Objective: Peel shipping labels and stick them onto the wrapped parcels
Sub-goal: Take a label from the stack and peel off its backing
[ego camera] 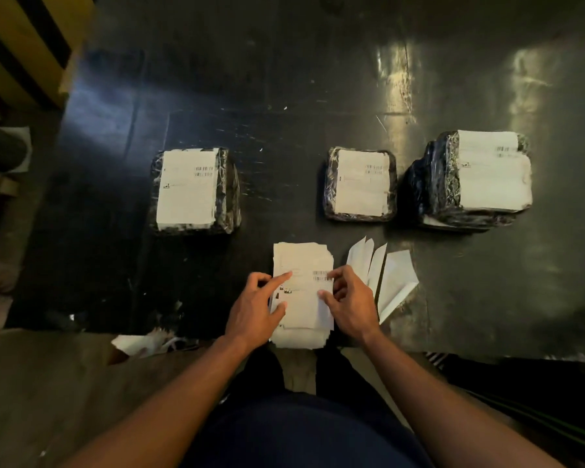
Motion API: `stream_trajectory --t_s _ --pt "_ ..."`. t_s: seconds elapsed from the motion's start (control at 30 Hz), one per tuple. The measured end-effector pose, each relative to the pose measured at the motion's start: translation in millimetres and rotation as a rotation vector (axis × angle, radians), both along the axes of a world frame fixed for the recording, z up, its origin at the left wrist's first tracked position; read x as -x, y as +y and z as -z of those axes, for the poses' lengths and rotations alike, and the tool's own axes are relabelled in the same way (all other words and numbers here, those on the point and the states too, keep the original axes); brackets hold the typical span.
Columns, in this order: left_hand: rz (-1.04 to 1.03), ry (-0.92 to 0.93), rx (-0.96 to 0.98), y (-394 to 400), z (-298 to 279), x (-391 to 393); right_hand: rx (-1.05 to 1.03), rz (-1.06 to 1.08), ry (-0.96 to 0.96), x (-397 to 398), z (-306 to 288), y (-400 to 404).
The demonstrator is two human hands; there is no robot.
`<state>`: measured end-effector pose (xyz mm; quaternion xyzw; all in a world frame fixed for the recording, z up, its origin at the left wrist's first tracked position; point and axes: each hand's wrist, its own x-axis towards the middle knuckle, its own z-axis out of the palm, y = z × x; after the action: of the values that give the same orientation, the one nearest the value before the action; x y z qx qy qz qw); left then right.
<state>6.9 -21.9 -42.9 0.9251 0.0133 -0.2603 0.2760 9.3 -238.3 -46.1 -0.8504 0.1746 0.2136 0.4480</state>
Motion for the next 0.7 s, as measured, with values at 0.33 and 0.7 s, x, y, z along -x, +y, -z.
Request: stream_trajectory --t_s 0.33,0.7 --pt "0.055 0.067 0.0 4 4 -4 -0.058 0.096 -0.015 -1 6 -7" --pt "0.018 -0.001 -0.039 -2 0 0 -0.062 0.221 -0.129 3 -10 -29"
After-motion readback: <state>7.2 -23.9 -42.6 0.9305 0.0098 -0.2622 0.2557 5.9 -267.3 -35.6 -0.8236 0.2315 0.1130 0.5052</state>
